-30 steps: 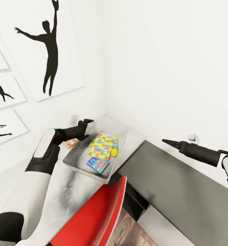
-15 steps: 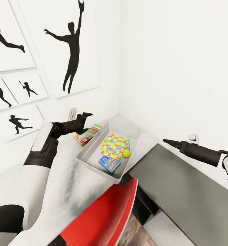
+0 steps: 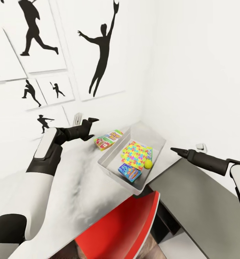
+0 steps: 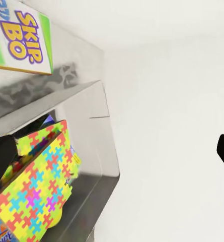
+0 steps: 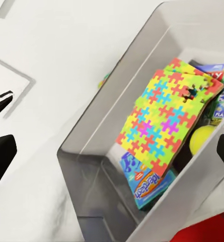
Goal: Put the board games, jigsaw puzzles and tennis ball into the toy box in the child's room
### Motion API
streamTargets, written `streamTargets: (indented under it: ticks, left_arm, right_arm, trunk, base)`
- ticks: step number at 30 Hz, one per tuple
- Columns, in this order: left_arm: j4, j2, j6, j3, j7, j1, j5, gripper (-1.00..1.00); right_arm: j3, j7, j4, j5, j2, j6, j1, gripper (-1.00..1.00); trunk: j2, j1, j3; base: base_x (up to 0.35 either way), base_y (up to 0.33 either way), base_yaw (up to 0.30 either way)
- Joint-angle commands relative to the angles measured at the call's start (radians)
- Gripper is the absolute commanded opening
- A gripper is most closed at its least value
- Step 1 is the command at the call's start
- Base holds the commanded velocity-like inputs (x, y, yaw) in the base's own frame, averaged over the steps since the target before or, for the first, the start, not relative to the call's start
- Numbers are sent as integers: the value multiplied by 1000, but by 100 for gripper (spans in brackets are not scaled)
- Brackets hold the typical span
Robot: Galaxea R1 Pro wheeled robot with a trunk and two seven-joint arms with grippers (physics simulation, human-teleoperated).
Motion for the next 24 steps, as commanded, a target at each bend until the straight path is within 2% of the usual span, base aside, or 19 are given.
streamTargets:
  ticks: [1, 6, 9, 10, 11, 12, 14, 19, 22, 24]
  left_arm:
    - [-1, 1, -2, -2, 10, -1, 10, 100]
    - [11, -1, 0, -14, 11, -11, 7, 100]
    - [27, -2, 1, -52, 11, -21, 5, 100]
    - [27, -2, 1, -52, 11, -21, 5, 100]
    - [33, -3, 0, -68, 11, -24, 4, 100]
    - [33, -3, 0, -68, 11, -24, 4, 100]
    - [44, -3, -1, -100, 11, -30, 3, 100]
    - [61, -3, -3, -133, 10, -36, 1, 100]
    - [66, -3, -3, -141, 10, -40, -3, 100]
    - [80, -5, -4, -154, 10, -50, -20, 100]
  right_arm:
    - [-1, 10, 0, 9, 0, 4, -1, 100]
    - [-1, -35, 33, 9, 9, 4, -18, 100]
    - [-1, -113, 56, 9, 25, 4, -33, 100]
    - [-1, -113, 56, 9, 25, 4, -33, 100]
    - [-1, -142, 60, 8, 31, 4, -36, 100]
    - [-1, -142, 60, 8, 31, 4, -36, 100]
    - [-1, -197, 67, 8, 43, 4, -42, 100]
    - [-1, -257, 74, 8, 57, 4, -47, 100]
    - [-1, -270, 75, 7, 60, 4, -48, 100]
    - [0, -290, 77, 8, 66, 4, -51, 100]
  trunk:
    - [-2, 1, -2]
    - [-2, 1, -2]
    - [-2, 1, -2]
    - [-2, 1, -2]
    - [-2, 1, -2]
    - [-2, 1, -2]
    - [-2, 1, -2]
    - [-2, 1, -2]
    - [-2, 1, -2]
    - [-2, 1, -2]
  base:
    - [0, 0, 288]
    - [0, 0, 282]
    - [0, 0, 192]
    - [0, 0, 151]
    - [0, 0, 121]
    - [0, 0, 121]
    - [0, 0, 87]
    - [0, 0, 58]
    - [0, 0, 34]
    - [0, 0, 23]
